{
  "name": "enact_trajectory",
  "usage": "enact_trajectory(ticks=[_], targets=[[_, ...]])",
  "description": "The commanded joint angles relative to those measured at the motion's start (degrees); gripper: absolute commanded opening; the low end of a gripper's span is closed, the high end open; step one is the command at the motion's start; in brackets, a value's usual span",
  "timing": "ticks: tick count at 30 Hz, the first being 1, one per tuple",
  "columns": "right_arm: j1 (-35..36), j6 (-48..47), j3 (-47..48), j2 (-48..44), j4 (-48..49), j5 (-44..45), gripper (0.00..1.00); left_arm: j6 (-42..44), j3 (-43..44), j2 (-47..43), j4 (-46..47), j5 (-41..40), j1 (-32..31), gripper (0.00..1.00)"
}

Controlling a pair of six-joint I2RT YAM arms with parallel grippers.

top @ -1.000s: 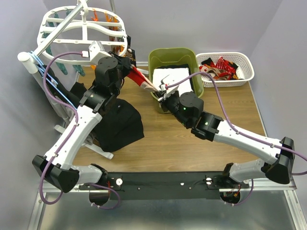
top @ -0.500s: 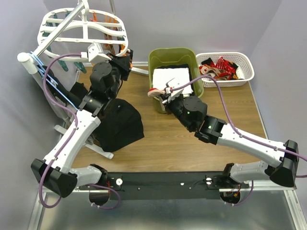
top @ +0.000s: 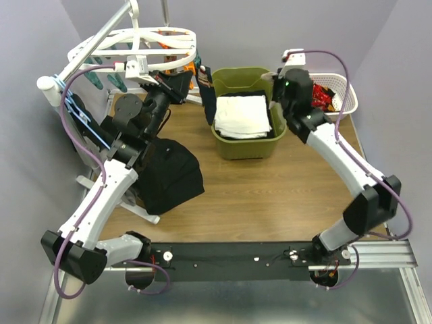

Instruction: Remove the socks clipped to the hanger

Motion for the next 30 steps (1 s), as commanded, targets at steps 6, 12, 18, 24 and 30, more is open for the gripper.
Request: enact_trajectory(ticks=[6, 12, 18, 24, 30], targets=[[-24.84, 5.51, 22.78, 20.57, -12.86, -12.79, 0.01, 1.52, -1.95, 1.44, -0.30, 27.47, 4.09, 0.00], [-33.63, 6.91, 40.66, 37.98, -23.04, -16.05, 0.22, -0.76, -3.01, 1.27, 1.98, 36.88, 7.78, 0.00], [-34.43, 7.35, 43.90, 41.70, -30.53, -18.94, 0.94, -1.47, -3.62, 1.27, 1.90, 39.61, 9.19, 0.00], [-31.28, 6.92, 40.29, 35.02, -30.97, -22.20, 1.00, -1.73, -5.12, 0.04, 1.55, 39.97, 10.77, 0.00], [-21.61, 3.49, 28.83, 23.51, -22.65, -35.88, 1.00, -2.26, -6.08, -1.37, 1.28, 40.05, 11.83, 0.00]])
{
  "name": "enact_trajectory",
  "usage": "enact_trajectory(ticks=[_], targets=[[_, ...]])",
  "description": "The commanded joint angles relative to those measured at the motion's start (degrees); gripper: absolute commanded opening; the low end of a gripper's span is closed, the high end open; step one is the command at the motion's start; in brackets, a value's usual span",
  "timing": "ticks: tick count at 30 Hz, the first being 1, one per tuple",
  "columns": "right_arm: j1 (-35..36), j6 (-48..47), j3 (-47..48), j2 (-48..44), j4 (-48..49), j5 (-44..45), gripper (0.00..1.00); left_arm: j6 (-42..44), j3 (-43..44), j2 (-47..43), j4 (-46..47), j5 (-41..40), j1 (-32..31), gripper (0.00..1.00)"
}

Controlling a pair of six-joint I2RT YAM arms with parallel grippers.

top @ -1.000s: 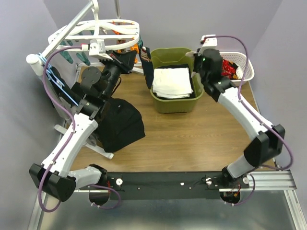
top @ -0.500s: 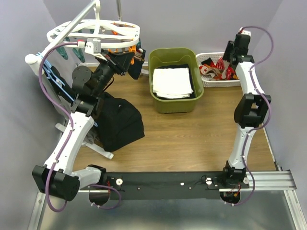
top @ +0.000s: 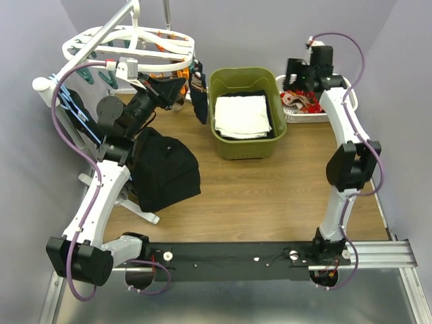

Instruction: Remove the socks clipped to the hanger

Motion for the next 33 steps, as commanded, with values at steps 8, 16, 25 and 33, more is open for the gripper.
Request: enact_trajectory(ticks=[8, 16, 25, 33], targets=[[21.83, -3.56, -24.96, -20.11, 26.25, -27.98, 1.00, -3.60, -1.19, -1.79, -6.61, 14.00, -0.10, 0.00], [30.71, -2.85, -31.48, -21.70, 38.74, -34.17, 1.00, -4.65, -0.92, -2.23, -6.44, 14.18, -0.01, 0.00], [32.83, -0.92, -28.15, -16.78, 43.49, -28.19, 0.91, -4.92, -0.66, -2.84, -6.70, 14.61, 0.07, 0.00], [33.18, -0.30, -22.26, -10.63, 44.20, -24.67, 0.63, -4.30, -0.57, -3.63, -7.84, 14.70, 0.34, 0.00]])
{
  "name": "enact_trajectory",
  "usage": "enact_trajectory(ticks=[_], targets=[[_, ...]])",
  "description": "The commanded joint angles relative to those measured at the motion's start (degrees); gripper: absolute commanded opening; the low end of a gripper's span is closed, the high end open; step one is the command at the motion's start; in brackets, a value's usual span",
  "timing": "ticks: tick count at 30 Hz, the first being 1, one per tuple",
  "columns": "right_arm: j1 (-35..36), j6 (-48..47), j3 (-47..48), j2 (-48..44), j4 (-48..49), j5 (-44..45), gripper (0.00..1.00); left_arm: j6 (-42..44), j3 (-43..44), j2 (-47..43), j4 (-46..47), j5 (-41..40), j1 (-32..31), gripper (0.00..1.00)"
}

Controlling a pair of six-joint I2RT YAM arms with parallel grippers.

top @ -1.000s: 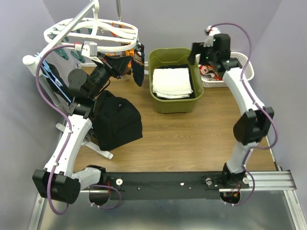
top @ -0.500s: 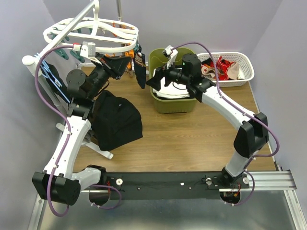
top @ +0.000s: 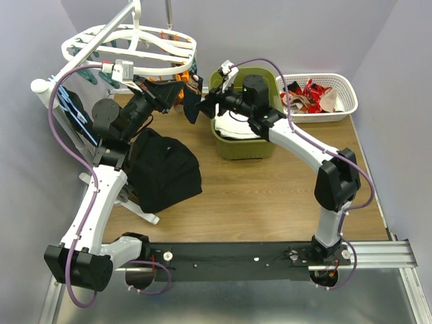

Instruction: Remove the socks clipped to the hanger

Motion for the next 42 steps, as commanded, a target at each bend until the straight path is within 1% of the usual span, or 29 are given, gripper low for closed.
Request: enact_trajectory(ticks=[1, 3, 4, 6, 9, 10, 13, 14, 18, 20, 21, 22, 24, 25, 26, 28, 33, 38, 40, 42], targets=[[0.55, 0.35, 5.38, 3.86, 1.51, 3.24, 0.57, -1.11, -0.20, -1.17, -5.29, 12.82, -0.91, 0.00], [0.64, 0.61, 6.34, 4.13, 1.95, 3.50, 0.55, -1.02, -0.55, -1.25, -5.29, 12.82, -0.73, 0.00], [0.73, 0.62, 6.52, 4.48, 2.21, 3.42, 0.49, -1.02, -0.64, -1.34, -5.37, 12.82, -0.73, 0.00], [0.73, 0.79, 8.09, 4.92, 2.22, 3.59, 0.47, -1.02, -0.82, -1.34, -5.29, 13.00, -0.64, 0.00], [0.81, 0.88, 10.82, 5.98, 0.99, 3.85, 0.33, -1.11, -0.99, -1.34, -5.29, 12.83, -0.38, 0.00], [0.81, 0.97, 11.44, 6.15, 0.64, 3.94, 0.21, -1.20, -1.08, -1.34, -5.37, 12.74, -0.38, 0.00], [0.90, 1.32, 15.29, 7.03, -3.66, 5.26, 0.01, -1.11, -1.61, -1.60, -5.81, 11.78, -0.03, 0.00], [0.90, 1.49, 15.66, 6.77, -5.33, 5.35, 0.01, -0.94, -1.78, -1.78, -6.68, 11.16, 0.15, 0.00], [1.60, 1.76, 14.78, 3.88, -6.31, 5.35, 0.01, 0.03, -3.18, -2.57, -8.80, 8.43, 0.76, 0.00], [2.22, 2.11, 14.44, 2.03, -7.53, 6.22, 0.01, 0.64, -3.45, -2.92, -10.29, 7.03, 0.76, 0.11], [2.39, 2.37, 14.26, 1.41, -7.89, 6.32, 0.01, 0.82, -3.63, -3.19, -10.82, 6.50, 0.85, 0.19], [2.92, 2.72, 14.52, 0.54, -8.33, 6.32, 0.01, 0.91, -3.72, -3.71, -11.35, 5.89, 0.76, 0.33], [3.54, 2.38, 16.97, 0.44, -12.45, 6.23, 0.01, 1.09, -4.07, -4.68, -11.70, 5.97, 0.85, 0.46], [4.50, 1.94, 17.68, 0.35, -13.77, 6.32, 0.01, 1.00, -4.24, -5.90, -11.70, 6.40, 0.85, 0.59], [4.94, 1.50, 18.12, -0.08, -15.35, 6.49, 0.01, 0.91, -4.33, -6.52, -11.79, 6.50, 0.85, 0.63], [6.34, 1.32, 17.95, -1.05, -15.45, 7.11, 0.01, 0.04, -4.25, -8.62, -12.05, 7.11, 0.85, 0.69], [7.58, 2.37, 19.44, -2.63, -16.68, 6.84, 0.01, -3.39, -4.94, -12.41, -10.48, 11.76, 0.76, 0.69], [8.64, 1.67, 21.20, -2.37, -18.87, 7.63, 0.01, -3.92, -6.61, -17.33, -11.35, 14.32, 0.76, 0.65], [8.99, 1.85, 21.38, -2.46, -19.14, 8.07, 0.01, -4.36, -7.23, -18.74, -10.74, 15.71, 0.76, 0.63], [9.43, 1.85, 21.55, -2.63, -19.40, 8.34, 0.01, -5.32, -7.32, -19.44, -8.99, 17.04, 0.85, 0.63]])
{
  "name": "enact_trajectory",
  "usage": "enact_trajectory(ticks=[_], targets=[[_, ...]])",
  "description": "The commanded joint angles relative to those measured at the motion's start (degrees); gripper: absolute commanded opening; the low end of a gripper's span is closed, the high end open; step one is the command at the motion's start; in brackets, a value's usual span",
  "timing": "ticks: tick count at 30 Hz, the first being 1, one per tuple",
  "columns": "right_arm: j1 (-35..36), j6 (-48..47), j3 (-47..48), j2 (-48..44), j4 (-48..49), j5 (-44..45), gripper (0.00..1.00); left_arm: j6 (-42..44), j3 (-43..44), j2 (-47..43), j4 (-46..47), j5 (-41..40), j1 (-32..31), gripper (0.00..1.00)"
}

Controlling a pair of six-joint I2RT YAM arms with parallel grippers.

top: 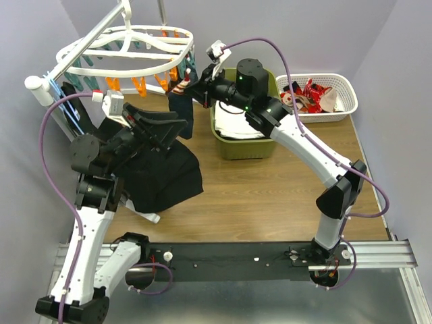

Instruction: Remove the socks clipped to the hanger

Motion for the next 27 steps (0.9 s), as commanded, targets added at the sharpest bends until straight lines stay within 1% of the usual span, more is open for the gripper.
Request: enact_trajectory(ticks=[1, 5, 6, 9, 11, 13, 14, 15, 16, 17, 18, 19, 20, 22, 23, 25, 26, 27], targets=[[1.84, -0.05, 2.14, -1.54, -3.43, 2.17, 0.01, -2.81, -1.22, -1.94, 2.86, 7.13, -0.07, 0.62], [4.04, -1.11, 3.81, -1.45, -6.15, 4.46, 0.01, -7.20, -0.96, -2.20, 8.66, 9.96, -0.24, 0.62], [4.48, -0.94, 3.64, -1.63, -6.24, 4.98, 0.01, -8.78, -0.61, -2.20, 11.28, 10.31, -0.24, 0.62], [6.15, -0.58, 2.94, -2.51, -6.16, 6.30, 0.01, -10.72, 1.31, -1.59, 14.02, 9.97, -0.33, 0.61], [7.12, 0.03, 1.36, -3.03, -5.46, 6.83, 0.01, -11.61, 2.99, -0.01, 13.86, 7.96, -0.51, 0.56], [8.26, 0.12, -0.22, -3.56, -5.36, 8.85, 0.01, -11.09, 6.15, 1.91, 10.28, 4.45, -0.77, 0.54], [8.61, -0.49, -0.84, -3.82, -5.45, 9.81, 0.01, -10.04, 7.81, 2.62, 6.95, -1.14, -0.86, 0.54], [9.05, -0.84, -1.54, -4.26, -5.28, 11.82, 0.01, -8.37, 11.75, 3.50, -1.00, -4.42, -1.03, 0.54], [9.32, -1.19, -2.24, -4.44, -5.10, 12.80, 0.01, -6.79, 13.96, 5.60, -5.00, -7.93, -1.30, 0.54], [9.75, -1.63, -3.47, -4.62, -5.01, 13.59, 0.01, -3.64, 16.16, 6.84, -9.56, -14.93, -1.56, 0.54], [9.84, -1.72, -3.92, -4.79, -5.01, 15.26, 0.01, -2.48, 18.01, 7.98, -15.61, -18.04, -1.82, 0.55], [10.11, -1.99, -4.44, -5.06, -5.01, 16.14, 0.01, -1.95, 20.20, 9.73, -17.67, -20.77, -2.09, 0.57], [10.46, -2.60, -4.97, -5.32, -4.75, 16.85, 0.01, -1.42, 20.83, 10.44, -19.00, -25.15, -2.87, 0.58], [10.81, -3.22, -6.20, -5.76, -4.31, 18.17, 0.01, -0.27, 21.97, 12.37, -21.81, -29.13, -4.45, 0.59], [11.25, -3.92, -6.29, -5.67, -4.40, 19.91, 0.01, 0.25, 22.76, 13.08, -22.96, -34.63, -7.07, 0.59], [11.51, -4.80, -6.55, -5.67, -4.66, 22.03, 0.01, 1.31, 24.17, 14.83, -25.60, -41.07, -9.81, 0.59], [11.86, -5.76, -6.73, -5.67, -4.49, 22.74, 0.01, 1.57, 24.53, 15.28, -25.95, -46.15, -11.22, 0.59], [11.87, -6.29, -6.91, -5.76, -4.40, 23.96, 0.01, 1.92, 24.88, 15.81, -27.09, -48.90, -13.67, 0.60]])
